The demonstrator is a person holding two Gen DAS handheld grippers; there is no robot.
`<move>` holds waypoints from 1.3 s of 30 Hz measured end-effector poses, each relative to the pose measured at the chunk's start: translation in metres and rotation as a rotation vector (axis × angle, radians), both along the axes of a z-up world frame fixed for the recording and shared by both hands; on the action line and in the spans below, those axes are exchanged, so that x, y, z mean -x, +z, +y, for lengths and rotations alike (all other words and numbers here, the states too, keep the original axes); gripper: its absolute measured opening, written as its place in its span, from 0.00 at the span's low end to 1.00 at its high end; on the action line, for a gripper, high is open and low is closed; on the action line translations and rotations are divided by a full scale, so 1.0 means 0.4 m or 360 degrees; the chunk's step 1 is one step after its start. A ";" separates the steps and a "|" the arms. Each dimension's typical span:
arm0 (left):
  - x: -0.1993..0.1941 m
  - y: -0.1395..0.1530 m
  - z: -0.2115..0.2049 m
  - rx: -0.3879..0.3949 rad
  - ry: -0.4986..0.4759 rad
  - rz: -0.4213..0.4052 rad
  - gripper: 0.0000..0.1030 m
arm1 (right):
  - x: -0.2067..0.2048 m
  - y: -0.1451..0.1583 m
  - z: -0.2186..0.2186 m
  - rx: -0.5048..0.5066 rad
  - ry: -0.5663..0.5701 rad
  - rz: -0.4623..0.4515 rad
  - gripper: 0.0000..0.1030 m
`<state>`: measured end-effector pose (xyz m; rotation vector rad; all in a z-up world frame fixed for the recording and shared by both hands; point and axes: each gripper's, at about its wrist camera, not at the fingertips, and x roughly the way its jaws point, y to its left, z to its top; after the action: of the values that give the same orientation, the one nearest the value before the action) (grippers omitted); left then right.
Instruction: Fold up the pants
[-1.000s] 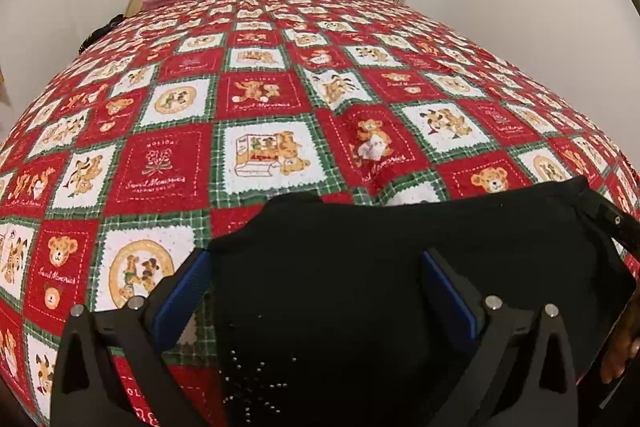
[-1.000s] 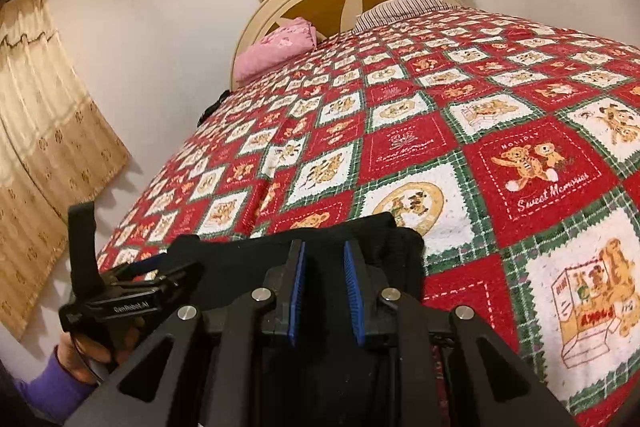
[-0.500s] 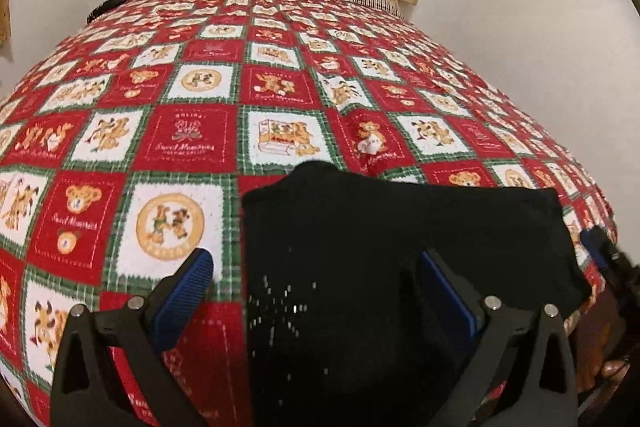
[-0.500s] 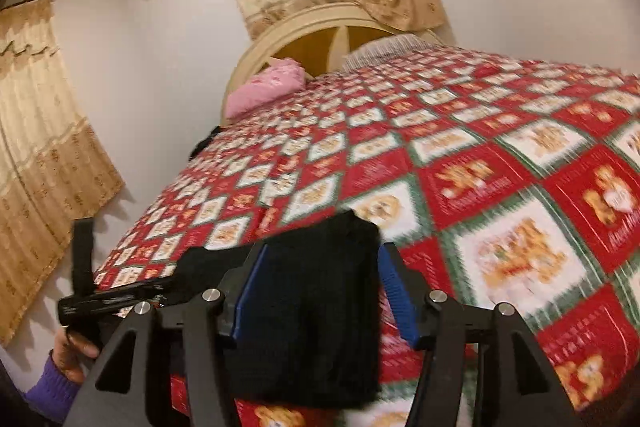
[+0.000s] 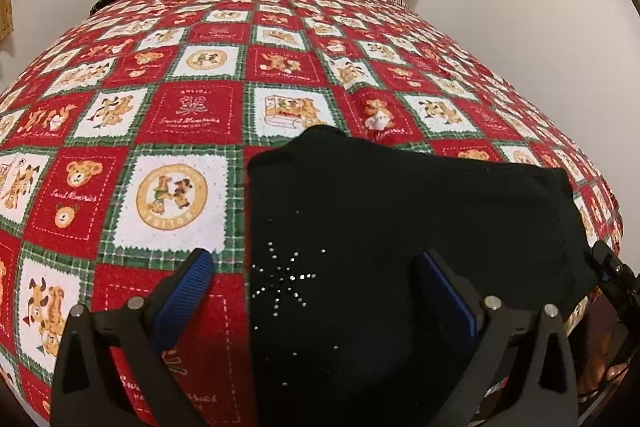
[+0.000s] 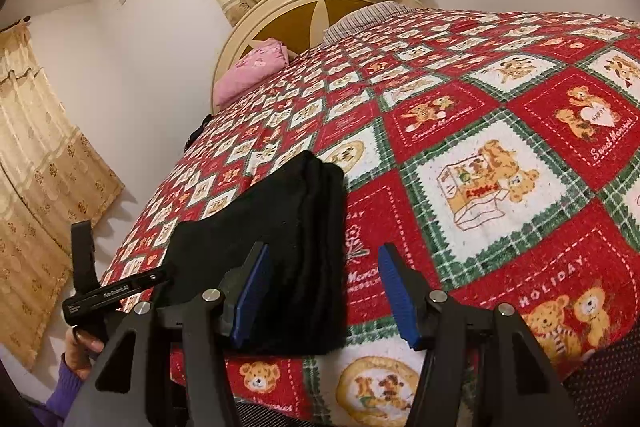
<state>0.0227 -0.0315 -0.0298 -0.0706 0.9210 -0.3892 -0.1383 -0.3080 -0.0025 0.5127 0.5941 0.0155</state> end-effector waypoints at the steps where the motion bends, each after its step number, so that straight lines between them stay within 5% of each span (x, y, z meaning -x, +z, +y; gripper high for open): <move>1: 0.002 -0.001 0.001 -0.0003 -0.0002 0.0001 1.00 | 0.001 0.001 0.003 0.0002 0.0011 0.0002 0.56; 14: 0.032 -0.016 0.026 0.0074 -0.0026 0.0061 1.00 | -0.003 -0.041 0.047 -0.0071 0.0128 0.0080 0.56; 29: 0.075 -0.029 0.160 0.0466 -0.0109 0.0144 1.00 | 0.012 -0.047 0.038 -0.0146 0.0174 0.0074 0.56; 39: 0.065 -0.017 0.106 0.0469 -0.0156 0.0112 1.00 | 0.040 -0.008 0.008 -0.0148 0.0056 -0.0016 0.56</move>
<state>-0.0032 0.0108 -0.0364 -0.3115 0.9330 -0.6152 -0.1541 -0.3047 -0.0056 0.5918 0.5947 0.0790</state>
